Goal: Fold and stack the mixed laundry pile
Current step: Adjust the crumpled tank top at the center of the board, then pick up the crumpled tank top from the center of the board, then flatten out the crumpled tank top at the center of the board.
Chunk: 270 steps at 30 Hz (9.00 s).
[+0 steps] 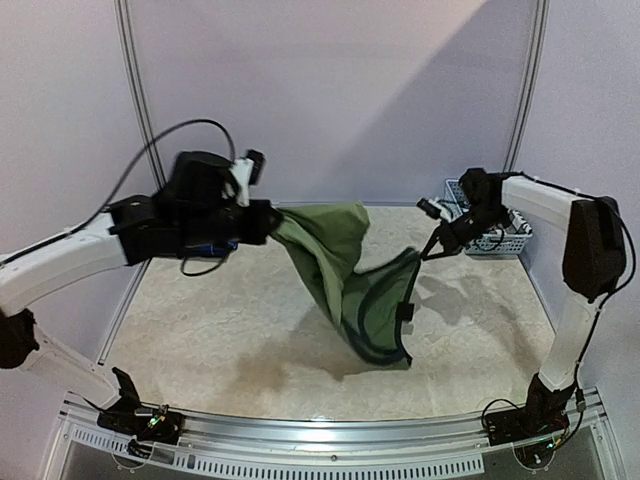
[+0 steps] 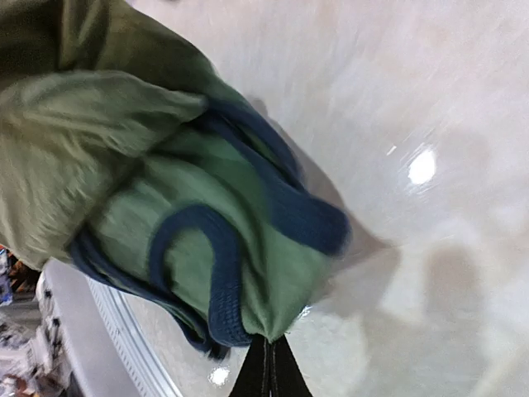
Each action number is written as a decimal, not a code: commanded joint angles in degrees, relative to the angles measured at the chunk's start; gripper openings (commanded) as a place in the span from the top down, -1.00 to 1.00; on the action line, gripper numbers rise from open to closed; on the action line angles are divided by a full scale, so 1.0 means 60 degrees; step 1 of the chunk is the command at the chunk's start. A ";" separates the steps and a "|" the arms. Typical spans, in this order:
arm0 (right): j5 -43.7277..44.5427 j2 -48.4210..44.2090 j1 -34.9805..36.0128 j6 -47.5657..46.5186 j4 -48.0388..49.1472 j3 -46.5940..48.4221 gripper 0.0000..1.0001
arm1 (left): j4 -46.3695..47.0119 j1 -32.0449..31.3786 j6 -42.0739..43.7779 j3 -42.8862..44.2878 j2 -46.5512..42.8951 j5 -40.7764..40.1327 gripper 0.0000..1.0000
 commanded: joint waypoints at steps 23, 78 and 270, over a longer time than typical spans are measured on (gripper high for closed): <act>0.0579 -0.1954 -0.1759 -0.1096 -0.0912 -0.2223 0.99 | 0.0057 -0.0637 0.0172 -0.2439 -0.0448 0.2303 0.09; 0.3552 -0.4488 -0.3259 -0.3151 -0.1788 -0.3057 1.00 | -0.5703 -0.0149 0.2852 -0.0338 -0.1574 -0.3286 1.00; 0.2599 -0.6849 0.1814 -0.6325 -0.2886 0.6700 1.00 | 0.5546 -0.7102 2.0599 0.7289 0.1041 -1.1778 1.00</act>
